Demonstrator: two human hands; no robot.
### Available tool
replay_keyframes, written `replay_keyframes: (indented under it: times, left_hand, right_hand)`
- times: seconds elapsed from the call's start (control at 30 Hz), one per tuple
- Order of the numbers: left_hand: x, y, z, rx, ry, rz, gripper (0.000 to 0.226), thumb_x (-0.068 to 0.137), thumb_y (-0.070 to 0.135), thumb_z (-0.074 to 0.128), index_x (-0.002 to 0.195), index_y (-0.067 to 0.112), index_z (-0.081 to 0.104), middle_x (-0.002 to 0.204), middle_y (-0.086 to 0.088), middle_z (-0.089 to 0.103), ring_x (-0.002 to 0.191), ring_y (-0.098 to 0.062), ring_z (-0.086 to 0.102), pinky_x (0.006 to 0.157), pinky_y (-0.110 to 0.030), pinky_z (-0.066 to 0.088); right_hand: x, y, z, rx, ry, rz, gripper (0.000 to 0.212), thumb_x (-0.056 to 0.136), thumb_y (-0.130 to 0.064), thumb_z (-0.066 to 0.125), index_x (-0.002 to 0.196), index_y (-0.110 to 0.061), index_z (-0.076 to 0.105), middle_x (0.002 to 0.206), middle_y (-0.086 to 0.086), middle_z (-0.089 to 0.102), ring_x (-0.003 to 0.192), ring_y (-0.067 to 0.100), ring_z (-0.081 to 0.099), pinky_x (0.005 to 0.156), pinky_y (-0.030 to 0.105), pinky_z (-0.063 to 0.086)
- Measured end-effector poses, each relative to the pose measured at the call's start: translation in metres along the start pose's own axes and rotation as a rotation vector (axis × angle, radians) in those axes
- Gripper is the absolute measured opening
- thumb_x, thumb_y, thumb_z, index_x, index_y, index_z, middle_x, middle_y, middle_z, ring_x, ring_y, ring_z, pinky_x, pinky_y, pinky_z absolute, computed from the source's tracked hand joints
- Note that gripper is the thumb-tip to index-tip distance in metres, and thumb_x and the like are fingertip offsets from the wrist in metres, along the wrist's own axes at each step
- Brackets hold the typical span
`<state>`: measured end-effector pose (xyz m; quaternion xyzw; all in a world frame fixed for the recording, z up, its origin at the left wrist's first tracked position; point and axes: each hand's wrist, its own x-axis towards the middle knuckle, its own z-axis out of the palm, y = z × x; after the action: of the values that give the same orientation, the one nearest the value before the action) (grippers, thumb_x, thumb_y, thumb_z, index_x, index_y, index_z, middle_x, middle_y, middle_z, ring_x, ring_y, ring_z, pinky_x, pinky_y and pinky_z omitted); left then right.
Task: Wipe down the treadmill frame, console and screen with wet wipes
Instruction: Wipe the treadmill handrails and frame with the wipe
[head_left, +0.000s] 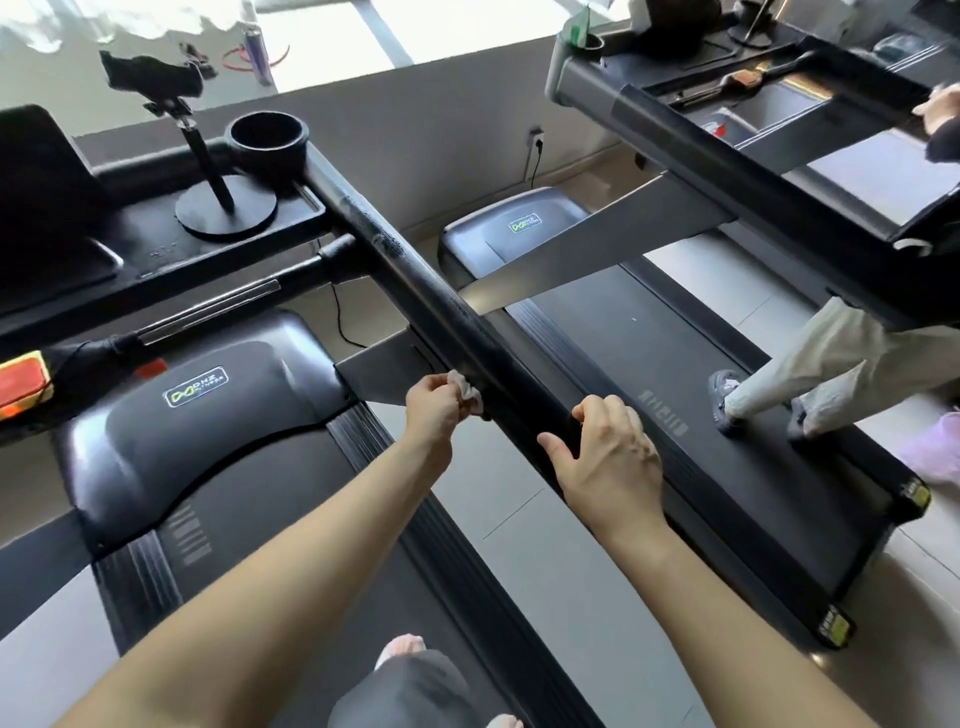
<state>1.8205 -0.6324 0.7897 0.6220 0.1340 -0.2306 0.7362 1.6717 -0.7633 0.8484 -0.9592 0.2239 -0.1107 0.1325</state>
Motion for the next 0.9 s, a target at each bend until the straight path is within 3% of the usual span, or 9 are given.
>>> replay_keyframes:
  times: [0.07,0.1,0.17,0.33,0.4,0.5,0.6,0.7,0.9]
  left_hand:
    - [0.014,0.005,-0.004,0.013,0.042,0.017,0.007,0.098,-0.006,0.054,0.098,0.000,0.057,0.074,-0.020,0.060,0.062,-0.029,0.060,0.067,-0.048,0.056]
    - [0.020,0.009,-0.007,0.029,0.063,0.024,0.001,0.100,0.001,0.056,0.101,0.000,0.057,0.072,-0.018,0.062,0.059,-0.026,0.060,0.065,-0.043,0.053]
    - [0.036,0.014,-0.015,0.042,0.084,0.040,0.008,0.103,0.012,0.060,0.102,0.003,0.058,0.070,-0.010,0.065,0.057,-0.017,0.060,0.059,-0.028,0.048]
    - [0.073,0.031,-0.031,0.004,0.067,0.024,0.010,0.104,0.012,0.059,0.097,0.005,0.057,0.066,-0.002,0.061,0.055,-0.013,0.057,0.053,-0.022,0.049]
    - [0.091,0.035,-0.040,0.045,0.073,0.024,0.013,0.102,0.016,0.062,0.096,0.005,0.060,0.065,-0.001,0.063,0.056,-0.013,0.060,0.060,-0.029,0.054]
    - [0.133,0.027,-0.050,0.119,0.116,0.025,0.023,0.089,0.029,0.064,0.096,0.007,0.066,0.080,-0.009,0.072,0.079,-0.033,0.073,0.080,-0.047,0.063]
    - [0.152,0.025,-0.052,0.160,0.165,-0.008,0.020,0.085,0.029,0.060,0.094,0.013,0.065,0.087,-0.012,0.075,0.092,-0.039,0.073,0.085,-0.049,0.061]
    - [0.104,0.038,-0.038,0.110,0.122,-0.018,0.004,0.092,0.023,0.060,0.093,0.022,0.056,0.088,-0.009,0.073,0.089,-0.033,0.072,0.092,-0.052,0.059]
    - [0.023,0.001,-0.013,0.104,-0.054,-0.125,0.003,0.103,0.017,0.055,0.101,0.017,0.052,0.095,-0.010,0.073,0.092,-0.026,0.073,0.096,-0.044,0.057]
  right_hand:
    - [-0.002,-0.002,0.001,-0.007,0.022,0.010,0.035,0.089,-0.046,0.071,0.097,-0.016,0.054,0.097,0.001,0.054,0.093,0.025,0.054,0.074,0.039,0.047]
    - [-0.003,-0.002,0.001,-0.007,0.033,0.016,0.035,0.089,-0.046,0.071,0.097,-0.017,0.054,0.096,0.000,0.053,0.093,0.025,0.054,0.072,0.038,0.047]
    - [-0.003,-0.001,0.003,0.008,0.034,0.036,0.034,0.088,-0.045,0.073,0.098,-0.017,0.055,0.096,-0.002,0.053,0.093,0.023,0.053,0.070,0.035,0.045]
    - [-0.006,-0.007,0.009,0.064,0.061,0.152,0.033,0.084,-0.040,0.079,0.099,-0.018,0.058,0.097,-0.004,0.054,0.095,0.021,0.052,0.073,0.034,0.043]
    - [-0.007,-0.016,0.012,0.040,0.079,0.210,0.033,0.084,-0.037,0.079,0.099,-0.017,0.058,0.097,-0.003,0.054,0.095,0.022,0.052,0.074,0.036,0.044]
    - [-0.009,-0.031,0.014,-0.002,0.099,0.285,0.031,0.085,-0.033,0.078,0.101,-0.015,0.059,0.098,-0.001,0.055,0.098,0.025,0.052,0.078,0.041,0.049]
    - [-0.011,-0.042,0.019,-0.034,0.133,0.344,0.031,0.086,-0.028,0.078,0.105,-0.011,0.062,0.102,0.004,0.057,0.100,0.028,0.053,0.083,0.044,0.050]
    - [-0.014,-0.050,0.023,-0.055,0.178,0.367,0.032,0.086,-0.025,0.078,0.109,-0.009,0.063,0.103,0.007,0.057,0.100,0.030,0.054,0.083,0.043,0.049]
    - [-0.014,-0.054,0.024,-0.079,0.193,0.384,0.033,0.086,-0.023,0.079,0.110,-0.007,0.064,0.104,0.009,0.058,0.100,0.032,0.055,0.085,0.044,0.049]
